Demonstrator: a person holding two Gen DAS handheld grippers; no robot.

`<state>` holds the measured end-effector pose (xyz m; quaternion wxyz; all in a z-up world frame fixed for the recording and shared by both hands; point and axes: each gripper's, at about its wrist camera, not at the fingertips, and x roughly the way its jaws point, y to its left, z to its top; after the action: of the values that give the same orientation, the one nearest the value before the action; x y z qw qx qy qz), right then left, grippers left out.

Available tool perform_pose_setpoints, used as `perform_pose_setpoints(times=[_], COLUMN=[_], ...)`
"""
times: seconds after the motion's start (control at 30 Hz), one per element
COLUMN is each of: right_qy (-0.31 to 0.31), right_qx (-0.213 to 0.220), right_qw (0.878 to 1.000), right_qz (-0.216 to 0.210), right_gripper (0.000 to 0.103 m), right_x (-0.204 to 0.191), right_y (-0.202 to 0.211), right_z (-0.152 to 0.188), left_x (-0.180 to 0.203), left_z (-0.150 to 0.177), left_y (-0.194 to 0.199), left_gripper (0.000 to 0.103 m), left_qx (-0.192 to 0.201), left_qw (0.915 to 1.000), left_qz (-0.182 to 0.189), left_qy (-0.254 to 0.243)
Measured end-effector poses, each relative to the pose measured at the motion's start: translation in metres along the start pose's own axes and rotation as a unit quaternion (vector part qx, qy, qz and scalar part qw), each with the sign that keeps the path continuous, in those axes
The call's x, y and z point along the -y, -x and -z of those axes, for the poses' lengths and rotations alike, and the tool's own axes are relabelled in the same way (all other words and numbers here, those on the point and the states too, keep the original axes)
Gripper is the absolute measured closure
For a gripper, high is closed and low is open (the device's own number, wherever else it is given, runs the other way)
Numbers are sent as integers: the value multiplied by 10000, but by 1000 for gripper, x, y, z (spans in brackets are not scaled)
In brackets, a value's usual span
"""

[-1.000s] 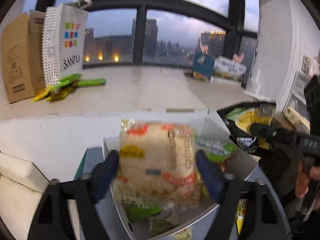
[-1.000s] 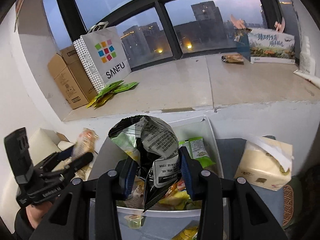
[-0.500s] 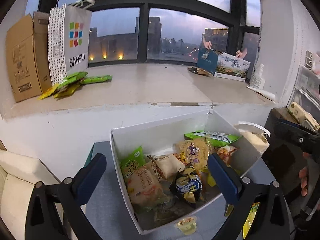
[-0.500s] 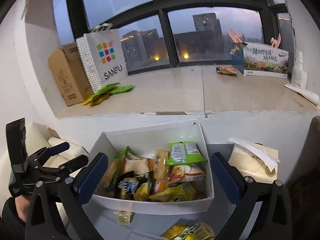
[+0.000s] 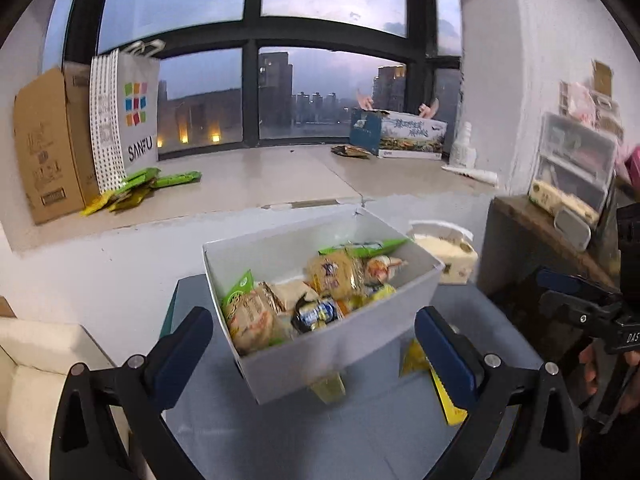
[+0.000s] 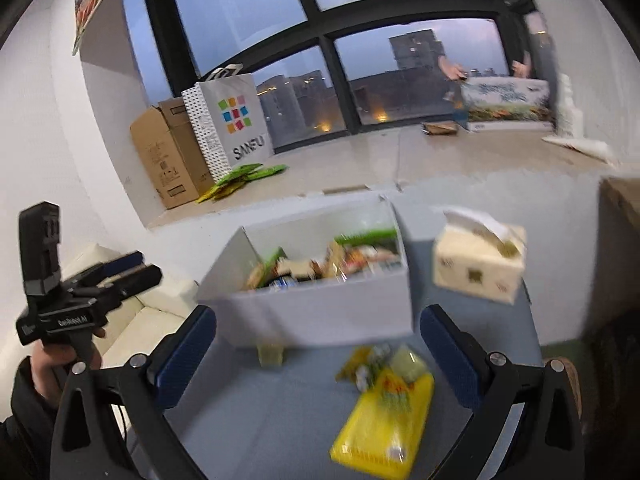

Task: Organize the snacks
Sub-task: 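Grasp the small green-yellow packets with the right tool while the left grasps the jelly cup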

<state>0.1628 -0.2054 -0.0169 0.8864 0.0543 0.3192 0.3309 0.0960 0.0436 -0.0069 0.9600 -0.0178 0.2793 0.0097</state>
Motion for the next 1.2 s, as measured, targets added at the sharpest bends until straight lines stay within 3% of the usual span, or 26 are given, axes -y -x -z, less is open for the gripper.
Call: perform_pose_setpoints(times=[0.13,0.33,0.5,0.63,0.7,0.93,1.07,1.2], right_qy=[-276,-508,-579,-520,-322,572,584,213], right_qx=[-38,-153,-189,-195,-267,-776,-1118,-1398], right_qw=[9996,9978,9978,9984,9989,9951,9920,9899], right_qz=[51,399,264,80,217,195,-28,-39], right_gripper=[0,0,0,0,0,0,0,0], right_x=[11,33,40,34,27,0,-4,7], right_y=[23,38,36,30,25,-21,-66,-118], right_z=[38,75,83,88,90,74,59,44], left_x=[22,53,58,46,42,35,32,26], left_z=[25,60,83,91,93,96,101,105], left_y=[12,19,27,30,33,37,35,35], left_gripper=[0,0,0,0,0,0,0,0], left_qx=[-145,-436,-562,-659,-628,-560,-610,-658], left_qw=[9995,9986,9983,9962,9963,9958,9951,9947], left_qz=[272,284,69,190,82,176,209,149], left_qy=[76,11,110,533,578,702,753,777])
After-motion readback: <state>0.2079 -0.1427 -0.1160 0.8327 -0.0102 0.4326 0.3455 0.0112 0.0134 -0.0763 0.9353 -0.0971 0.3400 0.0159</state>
